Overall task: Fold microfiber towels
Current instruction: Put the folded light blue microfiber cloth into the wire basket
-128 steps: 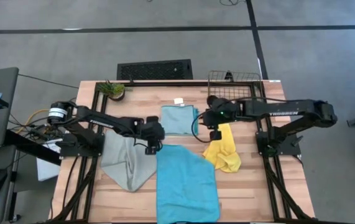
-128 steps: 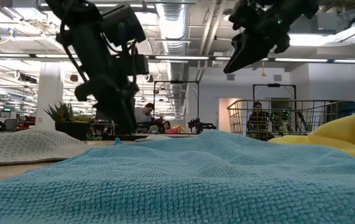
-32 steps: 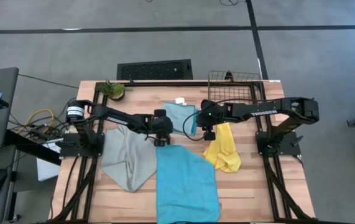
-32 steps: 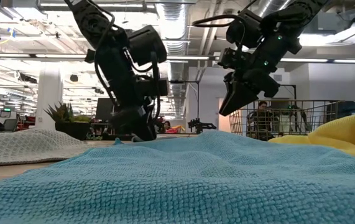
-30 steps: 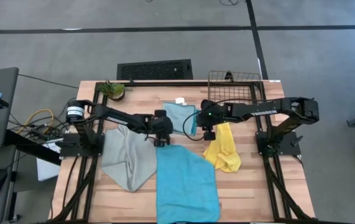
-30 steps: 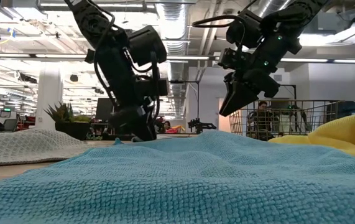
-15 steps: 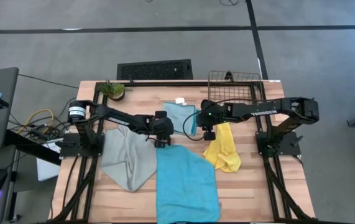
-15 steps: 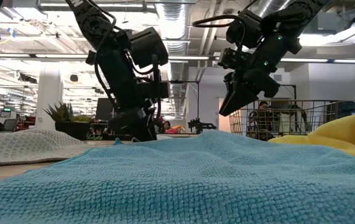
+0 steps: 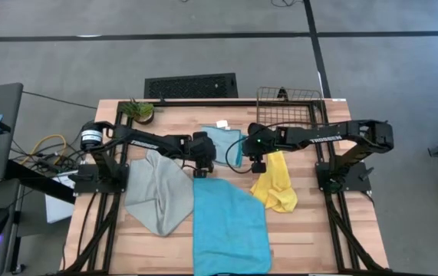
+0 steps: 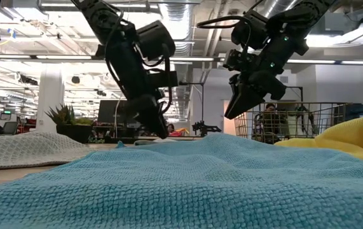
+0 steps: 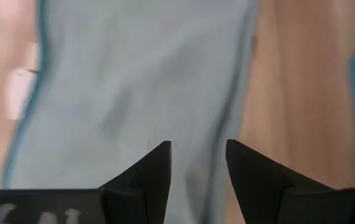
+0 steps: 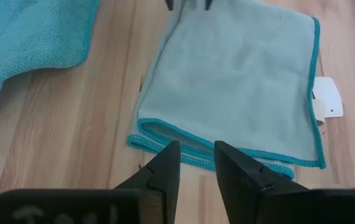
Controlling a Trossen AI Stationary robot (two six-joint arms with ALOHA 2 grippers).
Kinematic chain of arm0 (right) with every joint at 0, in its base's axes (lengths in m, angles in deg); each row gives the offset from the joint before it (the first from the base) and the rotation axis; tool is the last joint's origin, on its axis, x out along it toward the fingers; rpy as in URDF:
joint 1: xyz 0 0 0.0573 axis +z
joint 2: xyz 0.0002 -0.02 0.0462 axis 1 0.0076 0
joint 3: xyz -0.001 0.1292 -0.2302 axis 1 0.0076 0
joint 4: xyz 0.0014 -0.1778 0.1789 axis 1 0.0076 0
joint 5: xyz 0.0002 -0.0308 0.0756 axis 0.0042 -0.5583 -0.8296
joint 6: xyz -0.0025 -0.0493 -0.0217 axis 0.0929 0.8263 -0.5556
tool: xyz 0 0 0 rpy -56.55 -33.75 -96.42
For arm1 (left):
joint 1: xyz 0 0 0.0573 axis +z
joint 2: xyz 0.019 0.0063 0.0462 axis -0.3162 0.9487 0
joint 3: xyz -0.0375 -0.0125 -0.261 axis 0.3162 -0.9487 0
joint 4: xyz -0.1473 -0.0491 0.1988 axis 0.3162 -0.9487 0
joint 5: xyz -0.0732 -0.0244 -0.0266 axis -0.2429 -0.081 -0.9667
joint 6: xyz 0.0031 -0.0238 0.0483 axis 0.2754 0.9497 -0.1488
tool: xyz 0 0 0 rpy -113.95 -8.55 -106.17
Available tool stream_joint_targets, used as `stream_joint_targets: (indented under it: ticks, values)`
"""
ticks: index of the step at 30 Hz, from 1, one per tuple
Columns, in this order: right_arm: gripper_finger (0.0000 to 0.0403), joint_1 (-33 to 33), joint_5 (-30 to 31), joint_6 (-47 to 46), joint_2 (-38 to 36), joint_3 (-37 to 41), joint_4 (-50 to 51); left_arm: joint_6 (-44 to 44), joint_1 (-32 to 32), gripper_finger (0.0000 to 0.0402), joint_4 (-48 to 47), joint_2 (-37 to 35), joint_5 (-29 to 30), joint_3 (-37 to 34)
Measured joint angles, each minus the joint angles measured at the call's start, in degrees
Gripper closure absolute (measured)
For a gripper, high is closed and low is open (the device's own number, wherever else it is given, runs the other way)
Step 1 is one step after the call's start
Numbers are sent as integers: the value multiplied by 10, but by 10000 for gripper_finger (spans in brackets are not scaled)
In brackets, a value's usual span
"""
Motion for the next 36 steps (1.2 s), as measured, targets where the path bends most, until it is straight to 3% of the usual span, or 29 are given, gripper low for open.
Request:
stream_joint_targets:
  ticks: [22, 26, 31, 36]
  values:
    - [281, 0, 0, 0, 0, 0, -2, -10, 4, 259, -21, 47, 16, -3]
    - [281, 0, 0, 0, 0, 0, -2, -9, 4, 300, -26, 49, 14, -3]
    - [281, 0, 0, 0, 0, 0, -2, -5, 3, 385, -28, 50, 5, -4]
    - [281, 0, 0, 0, 0, 0, -2, 28, 4, 397, -29, 50, -4, -4]
